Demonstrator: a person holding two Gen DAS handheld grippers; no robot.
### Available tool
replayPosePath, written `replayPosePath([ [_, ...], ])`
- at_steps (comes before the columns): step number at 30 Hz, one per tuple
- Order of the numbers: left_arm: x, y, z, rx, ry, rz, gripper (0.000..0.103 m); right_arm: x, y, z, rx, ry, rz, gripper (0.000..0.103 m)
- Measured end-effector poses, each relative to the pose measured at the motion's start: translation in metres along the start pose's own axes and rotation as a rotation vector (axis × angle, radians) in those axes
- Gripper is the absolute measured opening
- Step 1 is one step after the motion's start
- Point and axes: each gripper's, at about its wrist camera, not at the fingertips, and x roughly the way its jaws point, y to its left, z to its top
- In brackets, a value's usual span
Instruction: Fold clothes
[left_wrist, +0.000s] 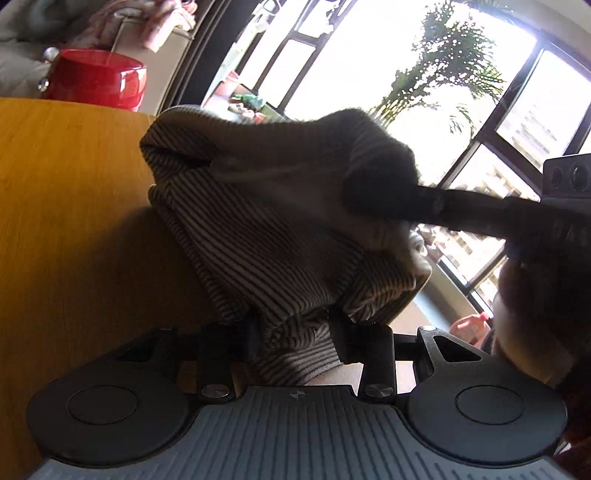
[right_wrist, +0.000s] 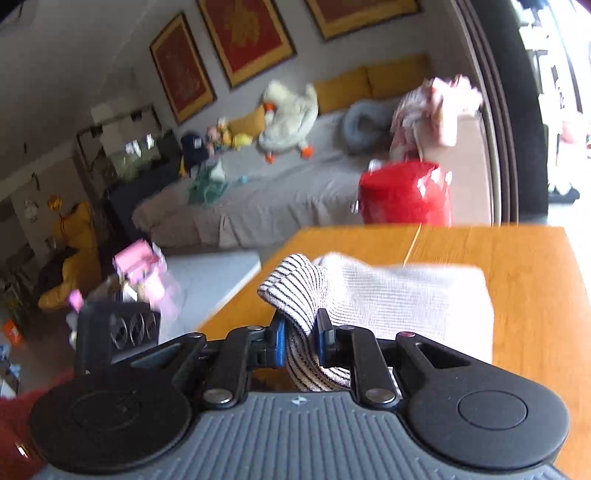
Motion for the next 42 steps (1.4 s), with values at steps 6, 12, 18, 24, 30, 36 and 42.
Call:
replayPosePath([
  [6,-0.015,0.000,-0.005,0.059,0.038,-0.007,0.053,0.025,-0.004,-0.028,-0.053,0.113,-0.005,0.016],
  [12,-0.059,0.012,-0.010,0.038,-0.008,0.041,0.071,0.023,0.044,-0.057,-0.458,0.105,-0.154,0.027],
  [18,-0.087,0.031,-0.005,-0.062,-0.090,0.076,0.073,0.035,0.083,-0.090,-0.762,0.096,-0.242,0.069],
  [24,-0.090,0.036,0.000,-0.101,-0.105,0.079,0.073,0.042,0.089,-0.098,-0.923,0.050,-0.373,0.031],
  [30,-0.083,0.031,0.007,-0.121,-0.106,0.055,0.073,0.015,0.090,-0.090,-0.990,0.111,-0.382,0.028],
  [36,-0.063,-0.007,0.040,-0.078,-0.133,-0.030,0.079,0.034,0.102,-0.125,-1.034,0.142,-0.413,0.035],
  [42,-0.016,-0.023,0.054,-0.030,-0.054,0.016,0.070,0.032,0.106,-0.119,-0.893,0.106,-0.393,0.041],
])
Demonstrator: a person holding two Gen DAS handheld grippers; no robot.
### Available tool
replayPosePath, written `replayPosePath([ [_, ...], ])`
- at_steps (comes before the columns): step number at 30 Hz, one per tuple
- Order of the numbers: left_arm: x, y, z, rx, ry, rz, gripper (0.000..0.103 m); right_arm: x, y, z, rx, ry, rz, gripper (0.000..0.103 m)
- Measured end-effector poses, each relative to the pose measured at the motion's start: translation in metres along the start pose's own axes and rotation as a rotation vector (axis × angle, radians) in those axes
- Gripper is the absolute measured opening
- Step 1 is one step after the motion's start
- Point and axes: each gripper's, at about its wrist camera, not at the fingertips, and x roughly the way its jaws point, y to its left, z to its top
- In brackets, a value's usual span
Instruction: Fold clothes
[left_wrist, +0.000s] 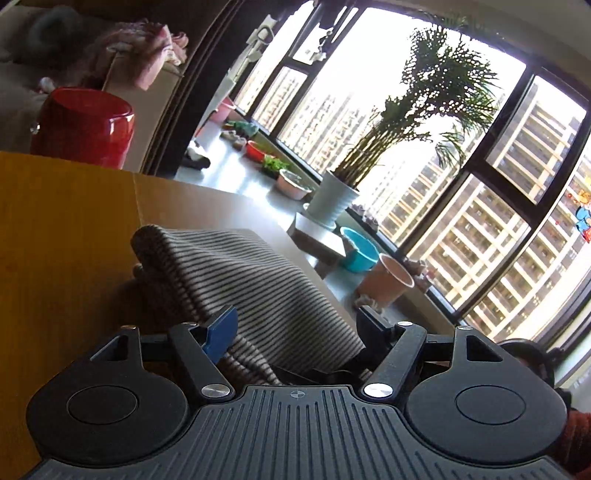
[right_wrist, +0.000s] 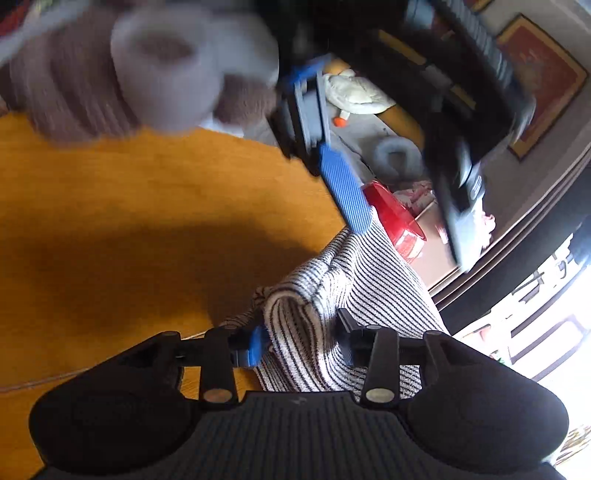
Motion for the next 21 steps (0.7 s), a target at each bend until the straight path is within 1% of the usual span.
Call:
replayPosePath([
  [1,0.007,0.002,-0.001,-0.005,0.019,0.022,0.067,-0.005,-0.007,-0.001,0.043,-0.008,0.014,0.041],
  [2,0.010,0.004,-0.001,-0.009,0.022,0.028,0.066,-0.009,-0.013,-0.003,0.088,-0.017,0.028,0.041],
  [4,0.008,0.007,-0.001,-0.024,0.010,0.016,0.066,-0.018,-0.025,-0.008,0.158,-0.028,0.047,0.041],
  [5,0.006,0.006,-0.002,-0.017,0.005,0.022,0.067,-0.020,-0.025,-0.010,0.161,-0.033,0.045,0.041],
  [7,0.002,0.002,-0.002,0.007,-0.004,0.041,0.071,-0.022,-0.021,-0.014,0.156,-0.040,0.038,0.041],
  [10,-0.008,-0.004,-0.005,0.050,-0.026,0.087,0.071,-0.022,-0.016,-0.014,0.157,-0.046,0.036,0.037],
  [12,-0.021,0.001,-0.008,0.045,-0.051,0.107,0.071,-0.022,-0.014,-0.013,0.168,-0.049,0.039,0.036],
  [14,-0.035,0.012,-0.013,0.014,-0.069,0.122,0.070,-0.025,-0.018,-0.014,0.198,-0.047,0.051,0.036],
  [17,-0.046,0.033,-0.024,-0.054,-0.052,0.100,0.061,-0.030,-0.030,-0.017,0.259,-0.046,0.076,0.036],
  [19,-0.045,0.042,-0.034,-0.090,-0.020,0.066,0.051,-0.034,-0.036,-0.018,0.305,-0.057,0.093,0.037],
  [21,-0.040,0.043,-0.044,-0.096,0.013,0.030,0.050,-0.040,-0.040,-0.019,0.339,-0.065,0.105,0.038],
])
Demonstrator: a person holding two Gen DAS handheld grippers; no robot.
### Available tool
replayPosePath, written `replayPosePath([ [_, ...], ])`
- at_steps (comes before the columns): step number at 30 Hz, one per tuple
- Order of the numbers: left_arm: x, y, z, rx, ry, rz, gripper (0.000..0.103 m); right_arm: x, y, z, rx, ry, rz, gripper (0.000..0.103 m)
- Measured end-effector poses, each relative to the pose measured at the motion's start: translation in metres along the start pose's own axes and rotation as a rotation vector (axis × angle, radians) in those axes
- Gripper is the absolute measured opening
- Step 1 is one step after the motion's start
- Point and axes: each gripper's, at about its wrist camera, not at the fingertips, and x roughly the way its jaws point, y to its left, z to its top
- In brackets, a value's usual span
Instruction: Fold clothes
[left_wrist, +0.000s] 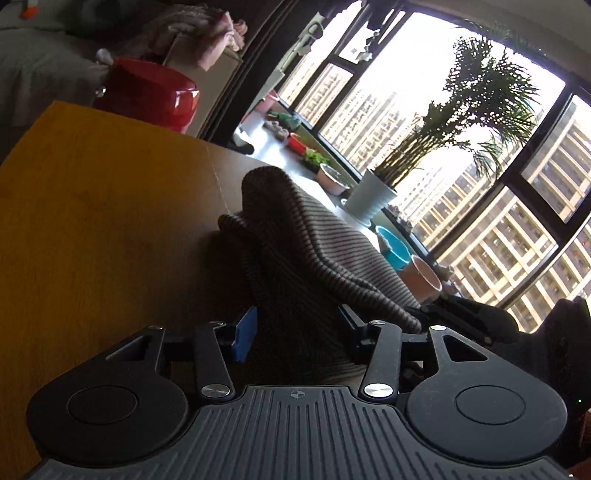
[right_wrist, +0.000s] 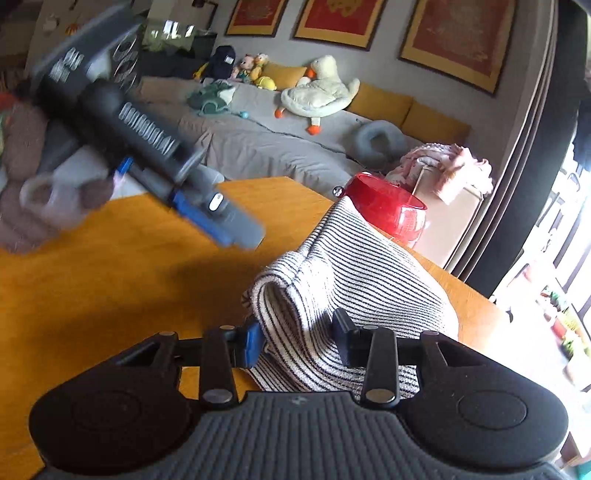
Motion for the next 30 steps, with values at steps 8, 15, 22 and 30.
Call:
replayPosePath([
  [8,0.046,-0.029,-0.014,0.157,0.124,-0.098,0.047,-0.004,-0.056,0.019,0.321,-0.027,0.133,0.015],
  [15,0.065,-0.036,-0.014,0.177,0.152,-0.102,0.047,0.066,-0.084,0.043,0.439,0.036,0.291,0.013],
  [22,0.066,-0.035,-0.014,0.181,0.153,-0.097,0.047,0.095,-0.087,0.036,0.503,0.094,0.353,0.013],
  [30,0.064,-0.035,-0.016,0.180,0.151,-0.092,0.048,0.100,-0.083,0.033,0.520,0.111,0.380,0.013],
])
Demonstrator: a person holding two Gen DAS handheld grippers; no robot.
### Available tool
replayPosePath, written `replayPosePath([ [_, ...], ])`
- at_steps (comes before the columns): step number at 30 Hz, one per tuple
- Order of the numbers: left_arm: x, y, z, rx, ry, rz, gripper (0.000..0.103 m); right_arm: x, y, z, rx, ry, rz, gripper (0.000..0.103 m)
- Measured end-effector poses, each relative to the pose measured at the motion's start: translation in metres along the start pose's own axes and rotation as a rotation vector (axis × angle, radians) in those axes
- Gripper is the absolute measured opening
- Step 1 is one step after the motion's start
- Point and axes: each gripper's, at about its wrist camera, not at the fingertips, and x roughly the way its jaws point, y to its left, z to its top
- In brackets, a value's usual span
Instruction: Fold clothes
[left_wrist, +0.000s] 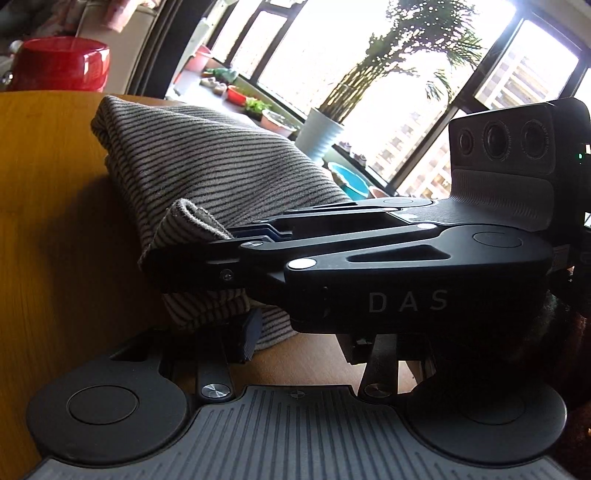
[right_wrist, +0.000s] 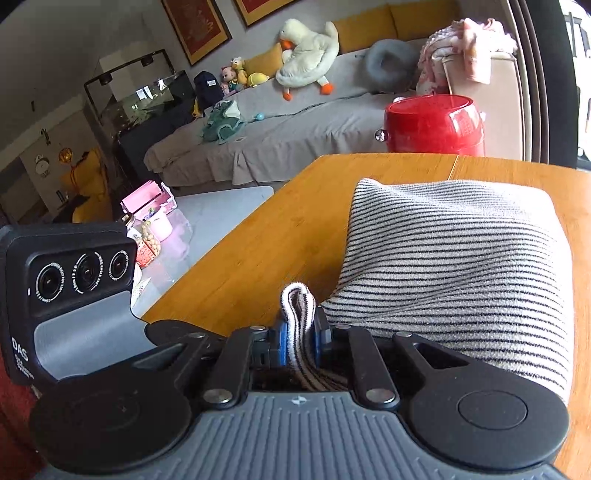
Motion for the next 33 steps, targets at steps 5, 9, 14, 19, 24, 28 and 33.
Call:
replayPosePath([
  [5,-0.032,-0.002,-0.005,0.021,-0.010,0.016,0.053,0.001,-0.003,-0.002,-0.014,0.002,0.006,0.010],
  [9,-0.073,0.007,-0.012,0.026,-0.057,0.107,0.063,-0.002,-0.006,-0.007,-0.015,-0.018,0.019,0.010],
  [14,-0.113,0.030,0.001,-0.129,-0.166,0.149,0.058,0.000,0.008,-0.016,-0.118,-0.060,-0.035,0.010],
  [19,-0.093,0.018,0.047,-0.143,-0.220,0.056,0.057,0.007,0.031,-0.031,-0.266,-0.104,-0.136,0.011],
  [24,-0.020,0.016,0.078,-0.093,-0.071,0.083,0.054,0.009,0.050,-0.037,-0.359,-0.122,-0.211,0.019],
  [28,-0.003,0.024,0.084,-0.102,-0.064,0.079,0.045,-0.026,0.062,-0.048,-0.471,-0.152,-0.196,0.070],
  [33,-0.001,0.028,0.081,-0.101,-0.075,0.076,0.045,-0.071,0.046,-0.056,-0.443,-0.189,-0.206,0.070],
])
